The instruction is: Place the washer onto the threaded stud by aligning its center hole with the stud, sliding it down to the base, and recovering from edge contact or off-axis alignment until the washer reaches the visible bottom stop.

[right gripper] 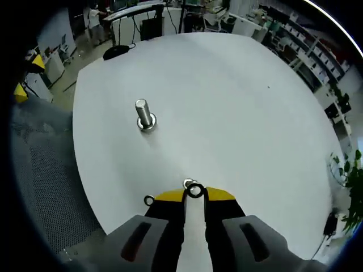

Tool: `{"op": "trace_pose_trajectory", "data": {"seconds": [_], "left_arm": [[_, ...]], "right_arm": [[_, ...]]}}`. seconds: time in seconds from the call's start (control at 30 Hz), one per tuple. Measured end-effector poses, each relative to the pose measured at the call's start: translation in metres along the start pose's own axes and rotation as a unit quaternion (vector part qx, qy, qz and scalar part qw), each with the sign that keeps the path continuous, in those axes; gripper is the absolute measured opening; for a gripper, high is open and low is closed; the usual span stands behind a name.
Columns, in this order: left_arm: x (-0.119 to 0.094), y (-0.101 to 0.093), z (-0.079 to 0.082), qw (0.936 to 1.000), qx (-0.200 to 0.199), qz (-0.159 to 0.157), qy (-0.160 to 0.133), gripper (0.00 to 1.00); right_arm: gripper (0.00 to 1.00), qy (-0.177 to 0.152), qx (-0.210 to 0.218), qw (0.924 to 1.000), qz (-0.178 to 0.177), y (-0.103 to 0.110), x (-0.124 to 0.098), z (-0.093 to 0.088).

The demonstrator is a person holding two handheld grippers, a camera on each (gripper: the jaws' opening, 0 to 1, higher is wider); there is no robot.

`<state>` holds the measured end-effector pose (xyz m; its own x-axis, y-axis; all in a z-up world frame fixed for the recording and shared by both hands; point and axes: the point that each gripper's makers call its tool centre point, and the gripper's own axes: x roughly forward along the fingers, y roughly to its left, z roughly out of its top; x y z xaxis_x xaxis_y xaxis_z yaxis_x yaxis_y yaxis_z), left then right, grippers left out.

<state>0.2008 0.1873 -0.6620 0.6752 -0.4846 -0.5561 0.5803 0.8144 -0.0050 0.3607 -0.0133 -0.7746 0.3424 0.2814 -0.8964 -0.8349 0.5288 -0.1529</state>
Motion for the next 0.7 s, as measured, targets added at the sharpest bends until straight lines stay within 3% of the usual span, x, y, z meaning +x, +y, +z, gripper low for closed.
{"op": "trace_pose_trajectory", "data": {"seconds": [0.7], "left_arm": [[0.001, 0.001, -0.002, 1.0, -0.001, 0.001, 0.004, 0.27]], "right_arm": [[0.14, 0.02, -0.024, 0.9995, 0.008, 0.001, 0.014, 0.0]]}}
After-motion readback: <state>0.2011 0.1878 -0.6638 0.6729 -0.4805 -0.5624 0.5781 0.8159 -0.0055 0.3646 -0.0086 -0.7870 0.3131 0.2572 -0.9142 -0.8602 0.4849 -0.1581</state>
